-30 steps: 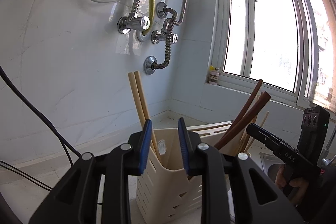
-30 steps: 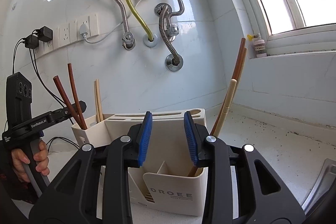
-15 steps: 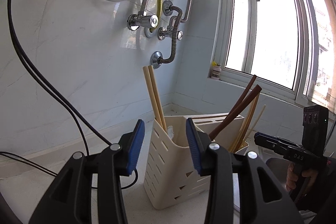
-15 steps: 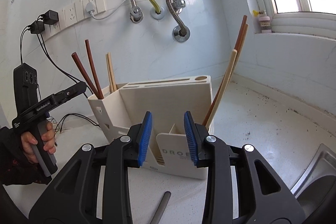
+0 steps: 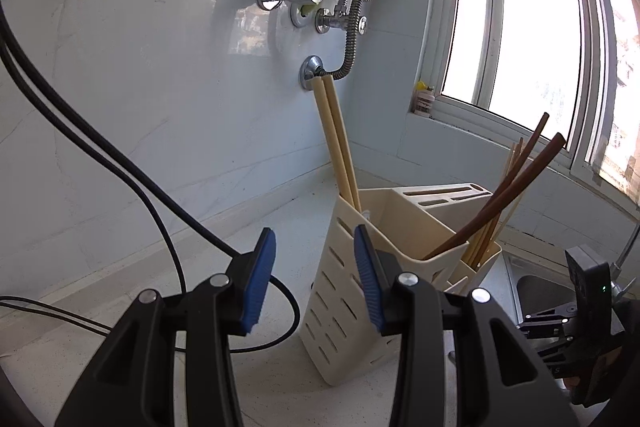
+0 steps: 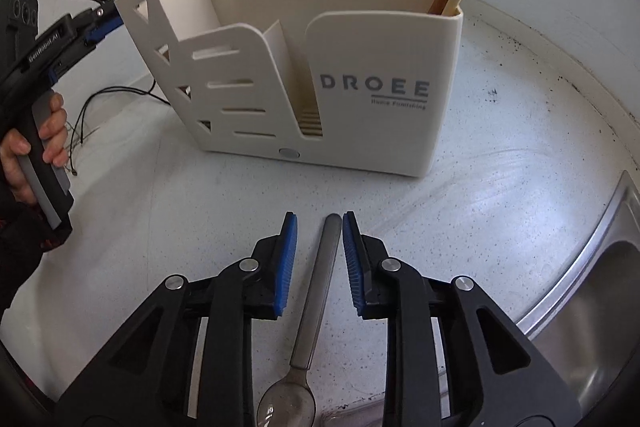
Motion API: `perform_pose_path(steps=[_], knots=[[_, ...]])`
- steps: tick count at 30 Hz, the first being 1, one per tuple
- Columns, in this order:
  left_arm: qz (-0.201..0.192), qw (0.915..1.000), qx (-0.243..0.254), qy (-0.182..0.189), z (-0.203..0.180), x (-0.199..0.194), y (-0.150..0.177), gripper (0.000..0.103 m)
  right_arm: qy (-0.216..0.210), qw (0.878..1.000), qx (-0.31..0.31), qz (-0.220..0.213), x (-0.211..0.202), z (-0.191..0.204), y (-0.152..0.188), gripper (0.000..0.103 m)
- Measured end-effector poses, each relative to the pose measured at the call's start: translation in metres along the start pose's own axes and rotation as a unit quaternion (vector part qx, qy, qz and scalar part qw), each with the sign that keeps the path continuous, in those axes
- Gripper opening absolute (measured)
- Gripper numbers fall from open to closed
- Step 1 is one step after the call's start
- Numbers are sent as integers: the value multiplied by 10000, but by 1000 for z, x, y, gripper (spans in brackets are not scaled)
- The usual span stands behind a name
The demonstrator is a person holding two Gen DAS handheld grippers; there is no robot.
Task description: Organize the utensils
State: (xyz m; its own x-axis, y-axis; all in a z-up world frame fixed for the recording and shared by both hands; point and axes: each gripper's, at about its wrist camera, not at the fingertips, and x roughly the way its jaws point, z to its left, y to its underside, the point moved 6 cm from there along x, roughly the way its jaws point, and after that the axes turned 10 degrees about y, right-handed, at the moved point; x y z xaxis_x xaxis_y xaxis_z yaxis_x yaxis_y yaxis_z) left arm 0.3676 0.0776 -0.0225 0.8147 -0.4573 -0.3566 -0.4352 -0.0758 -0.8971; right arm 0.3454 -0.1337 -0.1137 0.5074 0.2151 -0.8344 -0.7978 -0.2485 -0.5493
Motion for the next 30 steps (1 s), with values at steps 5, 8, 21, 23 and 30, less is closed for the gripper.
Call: perform_pose_path(steps=[5, 8, 21, 23, 30], knots=[[-82, 9998, -190, 37, 10, 3, -9, 40, 230, 9989, -187, 351, 13, 8, 9, 18], [-60, 9999, -133, 21, 10, 4, -12, 40, 432, 9971, -315, 550, 22, 12, 11, 14], [325, 9991, 174, -210, 18, 15, -42, 40, 427, 9978, -273, 420, 21, 25, 3, 11], [387, 9988, 58, -291, 21, 20, -46, 40, 412, 9984, -242, 299, 15, 24, 1, 11], [638, 9963, -467, -347, 30, 49, -46, 40, 260, 9996, 49, 28, 4, 14, -6, 11]])
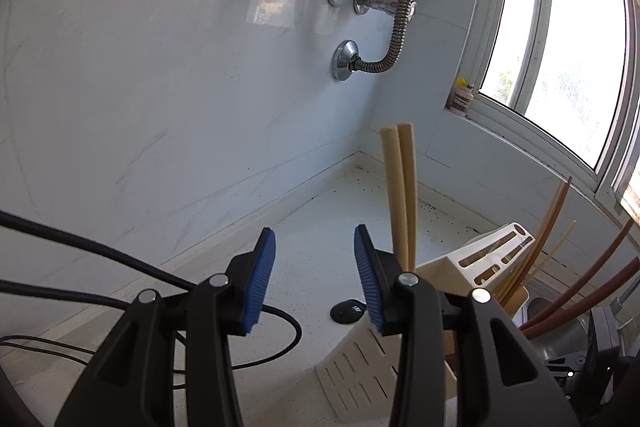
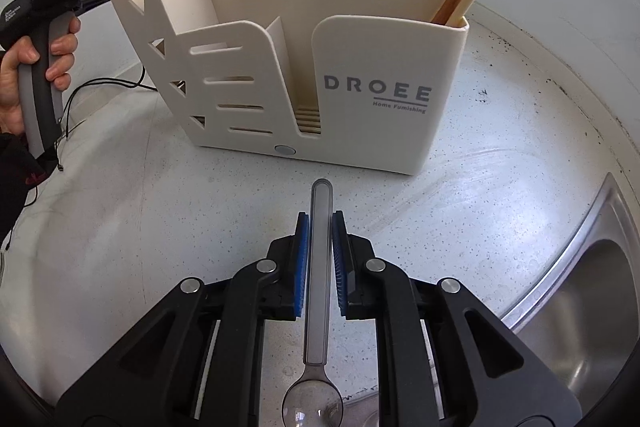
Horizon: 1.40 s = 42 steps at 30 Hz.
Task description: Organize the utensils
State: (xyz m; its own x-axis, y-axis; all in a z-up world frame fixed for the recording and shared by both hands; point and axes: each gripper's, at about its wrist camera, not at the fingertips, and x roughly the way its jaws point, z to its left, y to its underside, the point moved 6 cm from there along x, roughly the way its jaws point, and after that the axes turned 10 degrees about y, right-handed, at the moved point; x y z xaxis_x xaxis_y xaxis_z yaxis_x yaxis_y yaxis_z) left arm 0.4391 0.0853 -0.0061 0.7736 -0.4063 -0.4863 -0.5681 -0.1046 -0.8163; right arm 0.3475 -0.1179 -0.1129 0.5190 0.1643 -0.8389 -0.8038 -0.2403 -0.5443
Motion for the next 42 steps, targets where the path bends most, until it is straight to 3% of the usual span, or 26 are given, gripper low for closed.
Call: perform_pose_path(steps=[12, 18, 24, 32, 35, 37, 42], knots=[[34, 9962, -836, 231, 24, 42, 7, 39, -305, 9954, 547, -727, -43, -25, -7, 11], [247, 9956, -852, 316, 30, 52, -1, 39, -438, 9902, 765, -1083, -73, -46, -23, 11], [669, 9952, -685, 218, 38, 68, -19, 39, -397, 9872, 697, -1377, -93, -73, -40, 11], [1422, 9895, -99, -243, 33, 115, -41, 40, -442, 9842, 660, -1582, -102, -99, -52, 11], [2045, 9787, 60, -186, 31, 144, -32, 40, -533, 9831, 692, -1606, -103, -106, -54, 11], [2219, 9746, 244, -173, 34, 160, -26, 40, -602, 9819, 749, -1635, -105, -111, -55, 11], [2419, 9656, 779, 552, 26, 182, -16, 40, -750, 9782, 888, -1722, -111, -122, -59, 11]])
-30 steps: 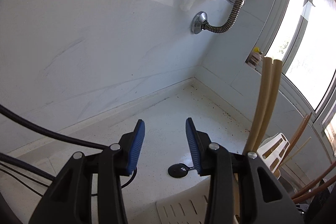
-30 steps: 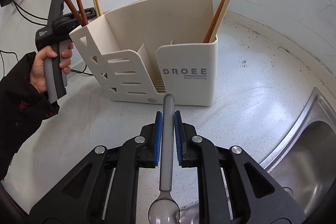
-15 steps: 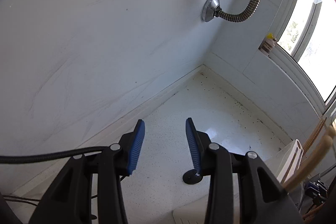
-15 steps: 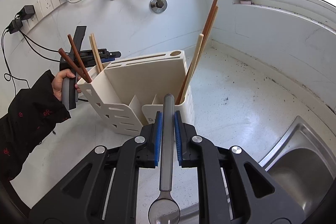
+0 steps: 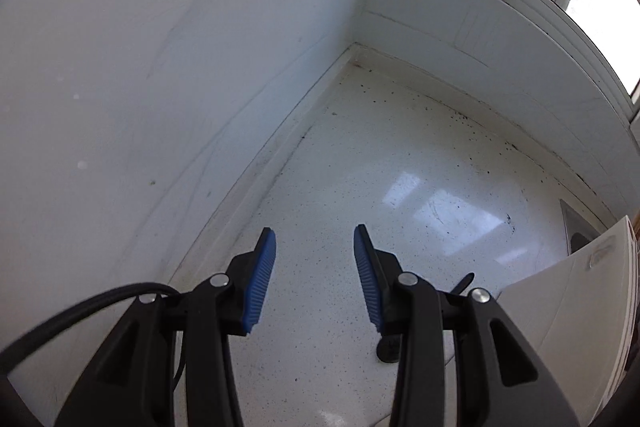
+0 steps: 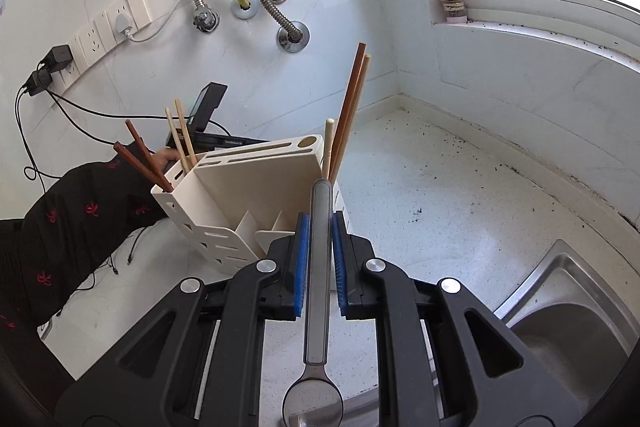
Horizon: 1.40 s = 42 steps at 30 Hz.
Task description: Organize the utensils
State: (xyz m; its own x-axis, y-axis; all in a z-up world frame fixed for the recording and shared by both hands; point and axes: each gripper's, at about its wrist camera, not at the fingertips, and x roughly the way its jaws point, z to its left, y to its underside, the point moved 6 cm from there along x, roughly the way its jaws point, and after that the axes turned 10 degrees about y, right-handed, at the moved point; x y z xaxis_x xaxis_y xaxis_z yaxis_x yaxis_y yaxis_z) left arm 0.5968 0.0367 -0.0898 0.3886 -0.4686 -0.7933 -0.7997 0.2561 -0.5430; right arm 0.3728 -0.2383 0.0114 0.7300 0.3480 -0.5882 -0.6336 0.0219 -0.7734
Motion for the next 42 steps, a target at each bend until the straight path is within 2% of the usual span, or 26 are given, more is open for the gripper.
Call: perform_pose_path(steps=[2, 5, 9, 11, 16, 20, 22, 23, 25, 26, 28, 34, 38, 40, 42], knots=[[200, 9984, 486, 191, -11, 8, 3, 40, 39, 10000, -4, 15, 0, -4, -2, 11], [508, 9897, 1288, 350, -30, 23, 6, 40, 164, 9999, 7, 51, 6, -12, -5, 11], [854, 9779, 1801, 638, -44, 41, 11, 40, 408, 9990, 112, 137, 19, -26, -6, 11], [1173, 9684, 2093, 679, -51, 53, 17, 40, 534, 9983, 103, 231, 28, -32, -6, 11], [1955, 9321, 2879, 1000, -69, 73, 33, 40, 802, 9960, 160, 370, 46, -45, -8, 11], [2231, 9081, 3266, 1378, -80, 76, 34, 40, 847, 9954, 194, 406, 54, -49, -9, 11], [2476, 8893, 3474, 1649, -90, 77, 38, 40, 869, 9950, 224, 430, 60, -52, -8, 11], [2661, 8759, 3620, 1760, -95, 78, 42, 40, 893, 9947, 245, 443, 62, -53, -7, 11], [2885, 8529, 4009, 1689, -105, 80, 51, 40, 900, 9944, 282, 470, 66, -56, -7, 11], [3029, 8456, 4055, 1698, -108, 81, 55, 40, 913, 9943, 287, 478, 68, -56, -6, 11], [3140, 8385, 4121, 1686, -110, 82, 59, 38, 901, 9941, 306, 512, 71, -57, -6, 11], [3237, 8298, 4268, 1568, -111, 92, 69, 38, 832, 9947, 360, 484, 75, -58, -9, 11], [3157, 8349, 4236, 1545, -112, 93, 70, 29, 841, 9946, 419, 447, 71, -61, -8, 11], [3080, 8379, 4293, 1366, -111, 94, 71, 14, 840, 9943, 488, 440, 69, -63, -7, 11], [3097, 8420, 4212, 1329, -108, 93, 72, 10, 806, 9945, 514, 431, 67, -63, -7, 11]])
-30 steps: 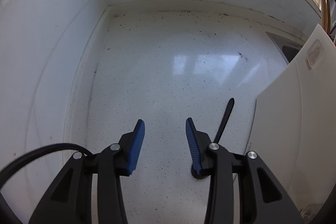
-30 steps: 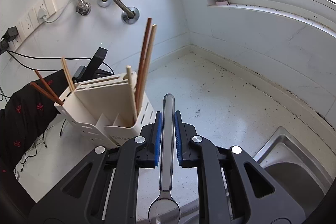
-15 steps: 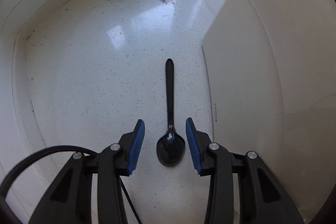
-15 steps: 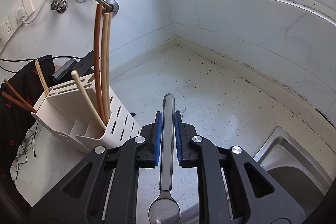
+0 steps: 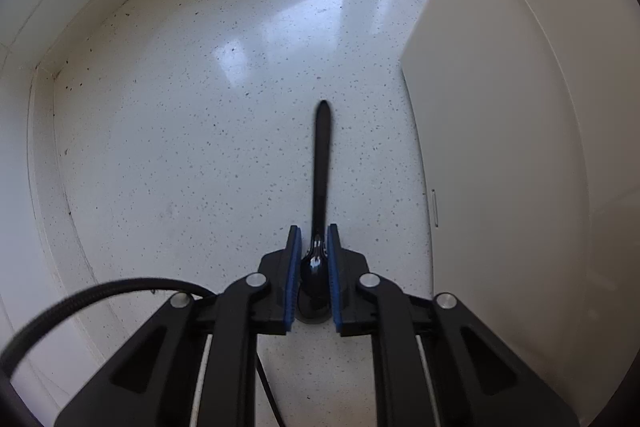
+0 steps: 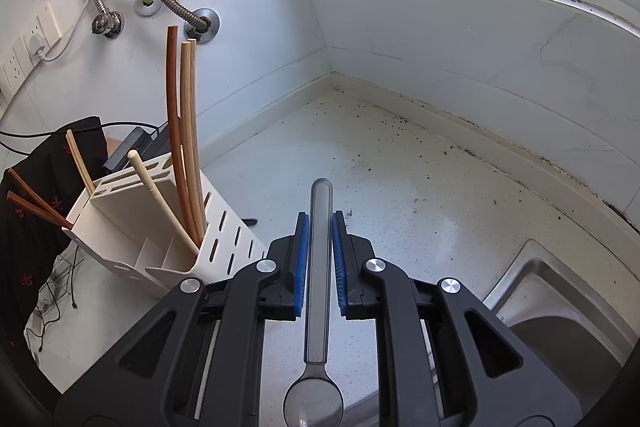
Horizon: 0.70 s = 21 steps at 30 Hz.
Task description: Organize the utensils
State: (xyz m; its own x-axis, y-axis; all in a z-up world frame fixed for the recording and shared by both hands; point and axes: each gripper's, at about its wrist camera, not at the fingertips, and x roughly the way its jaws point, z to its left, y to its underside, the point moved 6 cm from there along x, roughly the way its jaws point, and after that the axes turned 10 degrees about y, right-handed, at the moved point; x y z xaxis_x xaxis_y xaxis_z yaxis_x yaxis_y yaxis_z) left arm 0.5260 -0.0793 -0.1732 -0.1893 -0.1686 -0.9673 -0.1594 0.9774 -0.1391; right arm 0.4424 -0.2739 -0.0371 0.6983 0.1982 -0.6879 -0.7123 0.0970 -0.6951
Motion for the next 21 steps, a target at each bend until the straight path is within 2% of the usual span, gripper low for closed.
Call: perform_pose_path(steps=[6, 9, 11, 15, 18, 21], knots=[[-384, 9984, -418, -2, 9, -4, 12, 9, -70, 9999, -8, -110, -12, 7, -2, 11], [-835, 9938, -730, -106, 20, -16, 15, 9, -52, 9998, -8, -180, -20, 9, -5, 11], [-1246, 9873, -947, -269, 27, -30, 17, 9, -28, 9997, 13, -242, -26, 9, -8, 11], [-1959, 9674, -1481, -610, 40, -62, 31, 9, -96, 9993, 54, -366, -38, 12, -12, 11], [-2490, 9443, -1938, -935, 48, -87, 50, 9, -159, 9986, 43, -504, -49, 16, -15, 11], [-3023, 9143, -2392, -1242, 50, -110, 70, 9, -200, 9978, 58, -627, -60, 20, -18, 11]])
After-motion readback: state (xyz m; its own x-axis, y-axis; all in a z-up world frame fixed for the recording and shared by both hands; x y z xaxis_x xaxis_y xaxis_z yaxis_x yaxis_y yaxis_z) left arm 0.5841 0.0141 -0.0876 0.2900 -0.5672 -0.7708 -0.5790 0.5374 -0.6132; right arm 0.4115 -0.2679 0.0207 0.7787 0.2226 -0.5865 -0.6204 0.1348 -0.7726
